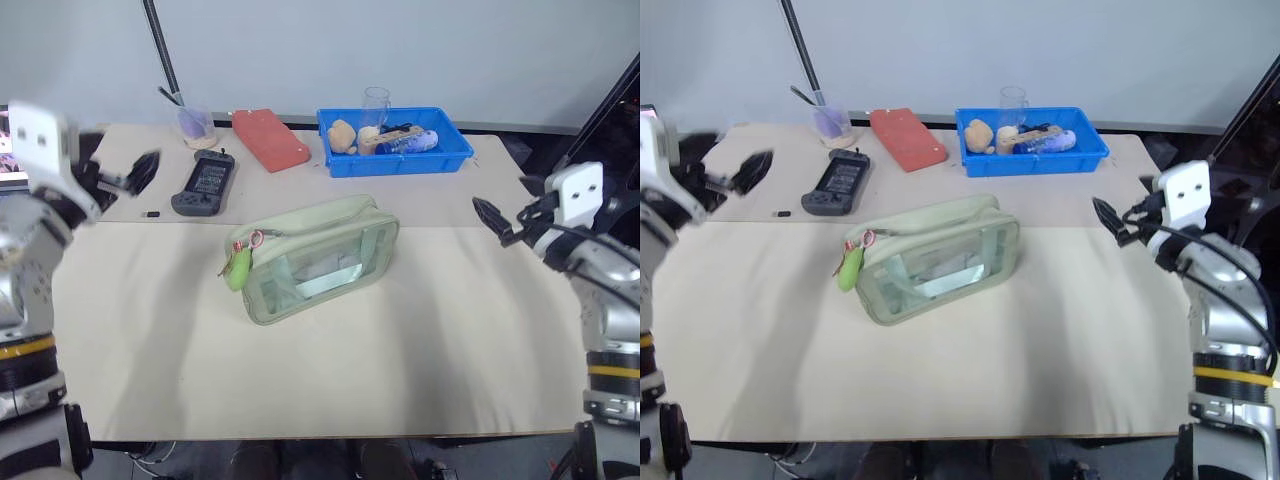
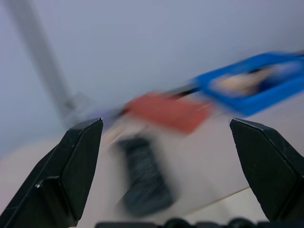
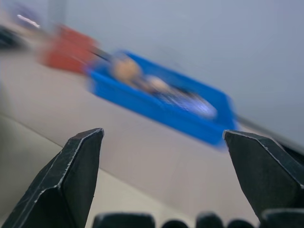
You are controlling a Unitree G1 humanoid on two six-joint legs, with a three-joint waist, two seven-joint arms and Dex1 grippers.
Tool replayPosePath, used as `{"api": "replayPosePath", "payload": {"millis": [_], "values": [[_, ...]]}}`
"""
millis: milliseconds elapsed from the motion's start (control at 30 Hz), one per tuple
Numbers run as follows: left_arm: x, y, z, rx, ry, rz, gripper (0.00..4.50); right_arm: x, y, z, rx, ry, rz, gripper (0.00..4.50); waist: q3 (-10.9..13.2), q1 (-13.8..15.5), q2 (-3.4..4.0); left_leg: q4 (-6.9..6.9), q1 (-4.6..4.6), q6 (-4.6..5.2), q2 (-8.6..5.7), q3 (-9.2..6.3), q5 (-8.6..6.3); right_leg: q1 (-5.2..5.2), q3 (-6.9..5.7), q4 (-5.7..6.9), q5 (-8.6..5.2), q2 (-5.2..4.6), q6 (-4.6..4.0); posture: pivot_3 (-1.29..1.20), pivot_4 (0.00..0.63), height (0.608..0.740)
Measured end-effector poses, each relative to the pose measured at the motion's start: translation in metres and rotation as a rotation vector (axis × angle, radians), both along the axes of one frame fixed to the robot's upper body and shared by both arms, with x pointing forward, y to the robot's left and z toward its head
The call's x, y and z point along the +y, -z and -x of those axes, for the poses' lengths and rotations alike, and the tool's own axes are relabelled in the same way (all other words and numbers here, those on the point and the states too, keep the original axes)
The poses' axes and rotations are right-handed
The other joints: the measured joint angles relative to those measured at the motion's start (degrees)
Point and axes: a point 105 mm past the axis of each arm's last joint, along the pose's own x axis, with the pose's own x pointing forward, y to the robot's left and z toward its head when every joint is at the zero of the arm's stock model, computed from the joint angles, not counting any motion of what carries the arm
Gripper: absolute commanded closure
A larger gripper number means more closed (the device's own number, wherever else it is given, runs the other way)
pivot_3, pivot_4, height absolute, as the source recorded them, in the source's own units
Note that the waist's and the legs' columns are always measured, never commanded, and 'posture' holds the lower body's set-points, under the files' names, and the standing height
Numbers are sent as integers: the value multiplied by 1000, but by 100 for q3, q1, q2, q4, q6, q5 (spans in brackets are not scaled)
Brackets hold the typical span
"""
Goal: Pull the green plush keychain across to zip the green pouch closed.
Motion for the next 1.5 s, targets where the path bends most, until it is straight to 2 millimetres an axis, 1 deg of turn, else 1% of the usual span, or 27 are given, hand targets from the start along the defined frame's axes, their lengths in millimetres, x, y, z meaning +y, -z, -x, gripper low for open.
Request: {"api": "replayPosePath", "payload": {"millis": [33,100,200,233,300,367,500,533,567,667,833,1000,1067,1133,1200,1300,1500], "values": [[-23,-3,6,18,94,-42,0,12,-7,6,9,-74,3,35,0,3,0,0,-1,2,0,-1,-1,2,0,-5,1,1,2,0,150,740],[-58,1,18,58,230,-122,0,34,-16,18,24,-193,7,35,0,-2,2,-1,1,8,0,-1,-4,7,0,-10,0,2,4,0,150,740],[-104,26,34,114,389,-294,0,68,-26,38,58,-345,-8,35,5,-15,8,-3,0,10,2,-2,-5,4,0,-10,-1,5,5,0,150,740],[-118,37,40,137,440,-348,0,81,-33,47,50,-392,-9,35,9,-14,15,-4,0,10,2,-3,-5,3,0,-9,-2,5,3,0,150,740],[-130,50,46,162,485,-403,0,96,-40,60,43,-449,-9,35,10,-3,16,-4,0,10,5,-10,-5,3,0,-8,-6,11,-5,0,150,740],[-133,63,46,173,485,-497,0,107,-40,71,56,-487,-2,35,11,3,17,-4,0,10,4,-10,-4,3,0,-9,-10,11,-9,0,150,740],[-134,79,42,159,470,-632,0,117,-37,82,68,-506,25,35,11,47,17,-3,0,10,1,-7,-4,4,0,-15,-9,6,-10,0,150,740],[-135,83,40,150,470,-661,509,117,-34,83,78,-503,36,0,11,72,17,-2,-1,10,0,-5,-4,4,0,-17,-9,4,-10,0,150,740],[-135,86,38,145,465,-684,734,118,-31,83,90,-501,42,0,11,95,17,-2,-1,10,0,-4,-4,4,0,-18,-9,4,-10,0,150,740],[-133,91,33,119,454,-738,2164,120,-28,84,100,-497,54,0,11,132,17,0,-3,10,0,-4,-4,3,1,-18,-9,3,-11,0,150,740],[-132,94,25,75,455,-793,4489,117,-23,86,117,-478,85,0,11,150,17,0,-5,11,1,-5,-4,3,0,-18,-9,4,-11,0,150,740],[-128,93,14,15,484,-833,4489,112,-20,84,125,-451,111,0,11,152,17,4,-5,11,1,-5,-4,3,0,-17,-8,4,-11,0,150,740],[-122,89,7,-26,506,-841,4489,111,-19,83,117,-440,128,0,11,152,17,4,-5,11,1,-5,-4,3,0,-17,-8,4,-11,0,150,740],[-112,82,-2,-80,530,-839,4489,107,-19,80,111,-432,145,0,11,150,17,5,-6,12,1,-4,-4,2,0,-18,-8,4,-12,0,150,740],[-108,79,-4,-123,563,-842,4489,106,-18,78,108,-425,153,0,11,149,18,5,-8,13,1,-2,-4,2,0,-18,-8,2,-12,0,150,740],[-105,81,-2,-169,630,-865,4489,106,-15,76,117,-428,164,0,11,151,18,6,-22,14,1,-2,-5,-9,0,-18,-8,2,-11,0,150,740],[-103,89,-1,-170,675,-862,4489,108,-12,76,120,-436,180,0,11,150,17,14,-32,14,1,-3,-5,-17,0,-15,-1,3,0,0,150,740]]}}
